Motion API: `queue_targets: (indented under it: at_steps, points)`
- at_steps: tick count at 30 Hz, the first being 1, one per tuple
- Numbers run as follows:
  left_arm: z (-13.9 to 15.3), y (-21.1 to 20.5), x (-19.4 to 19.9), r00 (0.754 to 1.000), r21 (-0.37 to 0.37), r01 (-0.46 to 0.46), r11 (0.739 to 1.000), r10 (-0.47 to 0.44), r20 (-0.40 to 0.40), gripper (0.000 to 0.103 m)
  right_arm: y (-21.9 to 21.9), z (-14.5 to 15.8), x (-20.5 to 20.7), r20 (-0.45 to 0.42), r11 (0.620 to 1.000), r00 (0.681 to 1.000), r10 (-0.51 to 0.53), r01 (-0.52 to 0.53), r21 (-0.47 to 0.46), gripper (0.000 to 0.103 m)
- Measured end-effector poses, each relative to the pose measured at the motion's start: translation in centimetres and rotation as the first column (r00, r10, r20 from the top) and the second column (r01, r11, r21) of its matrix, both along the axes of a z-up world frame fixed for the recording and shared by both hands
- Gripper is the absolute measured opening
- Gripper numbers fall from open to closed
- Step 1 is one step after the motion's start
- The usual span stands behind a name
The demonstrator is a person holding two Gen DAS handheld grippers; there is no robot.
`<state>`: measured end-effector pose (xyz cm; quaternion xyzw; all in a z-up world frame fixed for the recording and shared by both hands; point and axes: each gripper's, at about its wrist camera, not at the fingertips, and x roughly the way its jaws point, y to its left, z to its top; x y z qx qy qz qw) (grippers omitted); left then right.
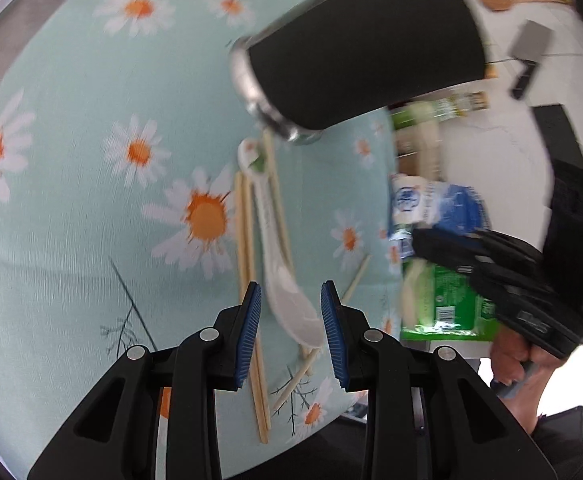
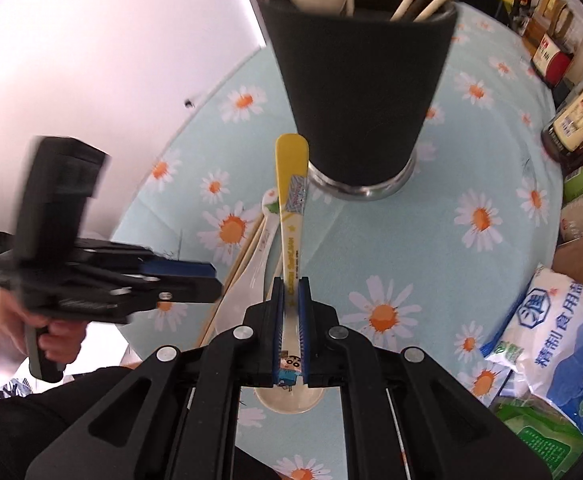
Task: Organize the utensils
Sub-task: 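Grasp the yellow-handled cartoon spoon with the right tool and lift it, then grasp the white spoon with green dinosaur print with the left tool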
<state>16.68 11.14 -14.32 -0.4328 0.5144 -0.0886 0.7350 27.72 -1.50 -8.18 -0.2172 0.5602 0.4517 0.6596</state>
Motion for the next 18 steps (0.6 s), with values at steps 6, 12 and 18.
queue_targets:
  at_steps: [6,12,18]
  points:
    - [0.0,-1.5,1.1,0.993,0.023,0.004,1.0,-0.001,-0.116,0.03,-3.0,0.8,1.8,-0.028,0.996,1.0,-0.001,0.004,0.09,0.008]
    - [0.1,-2.9,2.0,0.988,0.055,0.019,0.998,-0.011,-0.156,0.027,-4.7,0.5,2.3,-0.051,0.991,0.999,0.0,0.006,0.132,0.008]
    - [-0.6,-3.9,3.0,0.978,0.083,0.02,0.996,-0.002,-0.207,0.027,-5.5,0.3,2.3,-0.067,0.989,0.998,0.009,0.001,0.148,0.008]
